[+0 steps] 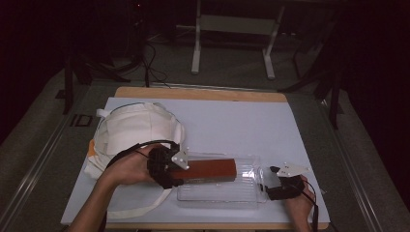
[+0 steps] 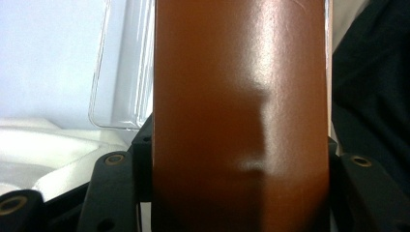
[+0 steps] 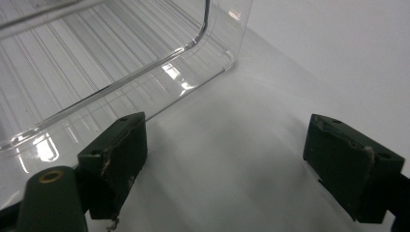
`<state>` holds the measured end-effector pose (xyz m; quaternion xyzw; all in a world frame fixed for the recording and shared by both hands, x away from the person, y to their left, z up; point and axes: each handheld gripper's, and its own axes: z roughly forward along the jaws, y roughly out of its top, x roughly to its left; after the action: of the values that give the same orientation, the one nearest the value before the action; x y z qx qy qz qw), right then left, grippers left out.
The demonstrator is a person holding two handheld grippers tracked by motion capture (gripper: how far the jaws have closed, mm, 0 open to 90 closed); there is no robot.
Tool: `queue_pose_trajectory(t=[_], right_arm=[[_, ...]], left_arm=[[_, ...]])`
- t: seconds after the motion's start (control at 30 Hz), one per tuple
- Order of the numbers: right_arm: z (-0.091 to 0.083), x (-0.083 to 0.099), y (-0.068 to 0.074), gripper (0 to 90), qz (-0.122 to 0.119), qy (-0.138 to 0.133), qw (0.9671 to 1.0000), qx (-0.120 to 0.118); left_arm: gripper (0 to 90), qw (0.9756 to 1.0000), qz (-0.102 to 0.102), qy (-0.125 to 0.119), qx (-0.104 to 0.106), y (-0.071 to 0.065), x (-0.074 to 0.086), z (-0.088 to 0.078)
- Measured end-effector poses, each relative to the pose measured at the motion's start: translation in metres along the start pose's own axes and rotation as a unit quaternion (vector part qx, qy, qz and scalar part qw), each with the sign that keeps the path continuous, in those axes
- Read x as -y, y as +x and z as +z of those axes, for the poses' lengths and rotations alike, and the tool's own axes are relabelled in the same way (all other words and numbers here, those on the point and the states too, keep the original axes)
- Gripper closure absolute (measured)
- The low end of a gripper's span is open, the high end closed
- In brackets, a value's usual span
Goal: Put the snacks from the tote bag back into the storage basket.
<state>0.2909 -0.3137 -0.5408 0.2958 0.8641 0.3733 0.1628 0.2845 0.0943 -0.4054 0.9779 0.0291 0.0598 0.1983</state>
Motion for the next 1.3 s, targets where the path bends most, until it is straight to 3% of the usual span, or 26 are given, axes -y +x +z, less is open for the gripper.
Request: queue_pose_trajectory(t=[1.3], right_arm=[[0.0,0.0,-0.001,15.7,0.001,0.002,1.0,-0.003]], left_arm=[[43.7,0.9987,0.04,0.016,0.028,-0.018,-0.017,0.022]])
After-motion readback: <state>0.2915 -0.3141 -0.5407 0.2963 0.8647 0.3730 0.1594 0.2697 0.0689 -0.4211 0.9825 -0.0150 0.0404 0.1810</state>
